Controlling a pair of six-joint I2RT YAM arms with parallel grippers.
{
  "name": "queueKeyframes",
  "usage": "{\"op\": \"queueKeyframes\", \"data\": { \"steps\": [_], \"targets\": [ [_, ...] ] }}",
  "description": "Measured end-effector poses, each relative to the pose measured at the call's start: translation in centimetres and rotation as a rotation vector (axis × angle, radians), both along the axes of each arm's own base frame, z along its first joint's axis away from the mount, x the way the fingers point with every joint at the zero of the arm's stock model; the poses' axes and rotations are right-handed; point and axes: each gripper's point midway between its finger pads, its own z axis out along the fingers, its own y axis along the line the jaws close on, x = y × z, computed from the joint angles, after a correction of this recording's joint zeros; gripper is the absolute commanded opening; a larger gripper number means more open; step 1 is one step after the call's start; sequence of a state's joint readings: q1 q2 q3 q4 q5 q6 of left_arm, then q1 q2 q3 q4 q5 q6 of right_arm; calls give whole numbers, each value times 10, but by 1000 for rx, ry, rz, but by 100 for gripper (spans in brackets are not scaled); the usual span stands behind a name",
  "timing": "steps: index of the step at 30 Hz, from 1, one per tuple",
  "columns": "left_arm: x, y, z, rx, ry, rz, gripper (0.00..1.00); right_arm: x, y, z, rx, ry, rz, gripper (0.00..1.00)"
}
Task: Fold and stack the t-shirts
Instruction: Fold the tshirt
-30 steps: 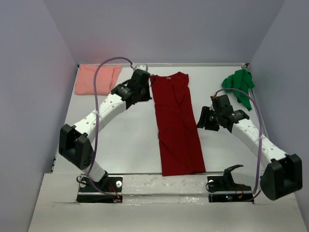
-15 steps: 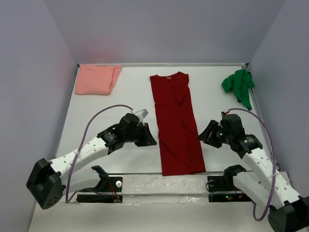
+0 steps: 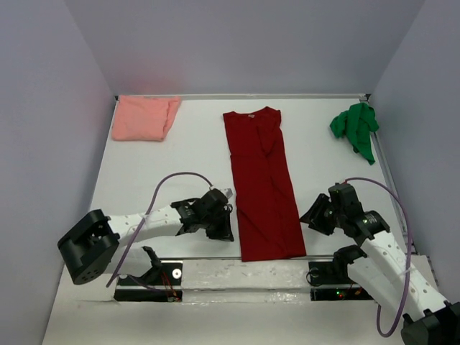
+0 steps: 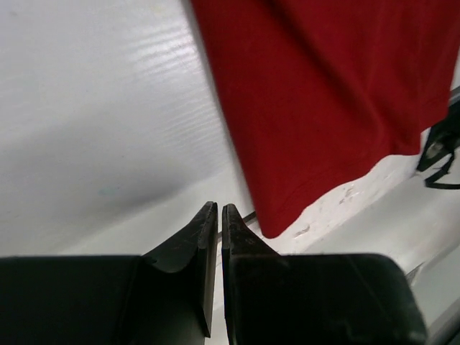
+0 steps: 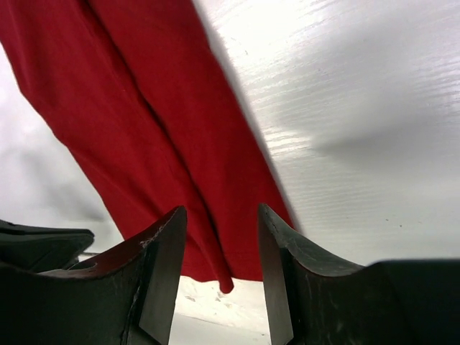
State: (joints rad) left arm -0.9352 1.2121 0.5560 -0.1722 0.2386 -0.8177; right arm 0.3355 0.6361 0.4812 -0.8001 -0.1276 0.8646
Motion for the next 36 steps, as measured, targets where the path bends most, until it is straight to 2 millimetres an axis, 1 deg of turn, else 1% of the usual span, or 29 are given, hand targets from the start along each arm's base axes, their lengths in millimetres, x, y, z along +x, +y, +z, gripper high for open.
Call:
{"op": "queueKeyframes", "data": {
  "steps": [3,6,7,11,13,15,19,24,27,28,30,31,32,34,36],
  "targets": [
    [-15,-6,-20,50,38,-50,17,-2,1,-4,-15,19,8,50],
    [-28,-14,-33,76,76,-92,17,-5,2,-10,-29,37,17,50],
    [-31,-22,-33,69,84,-113,17,-6,2,-12,-33,43,18,50],
    [-36,-47,-32,47,79,-167,17,-15,3,-28,-70,100,42,50],
    [-37,-58,-32,35,79,-188,17,-17,4,-33,-88,120,50,50],
    [-38,-63,-32,30,77,-197,17,-19,6,-37,-102,139,58,50],
    [-36,-67,-29,21,69,-205,17,-17,7,-36,-99,129,60,50],
    [-33,-65,-30,34,55,-191,16,-14,10,-31,-85,98,61,49],
    [-29,-60,-29,54,50,-168,8,-14,10,-34,-94,114,63,49],
    [-25,-54,-29,77,35,-142,6,-15,10,-36,-102,121,67,47],
    [-18,-45,-28,125,15,-98,6,-15,10,-37,-124,127,76,45],
    [-14,-40,-25,151,3,-71,4,-13,12,-35,-130,123,87,43],
    [-9,-37,-20,169,-16,-44,0,-11,15,-32,-137,118,98,42],
    [2,-30,-12,207,-53,23,0,-3,21,-25,-165,107,117,40],
    [15,-21,1,243,-98,102,0,9,30,-16,-213,94,147,35]
  ]
}}
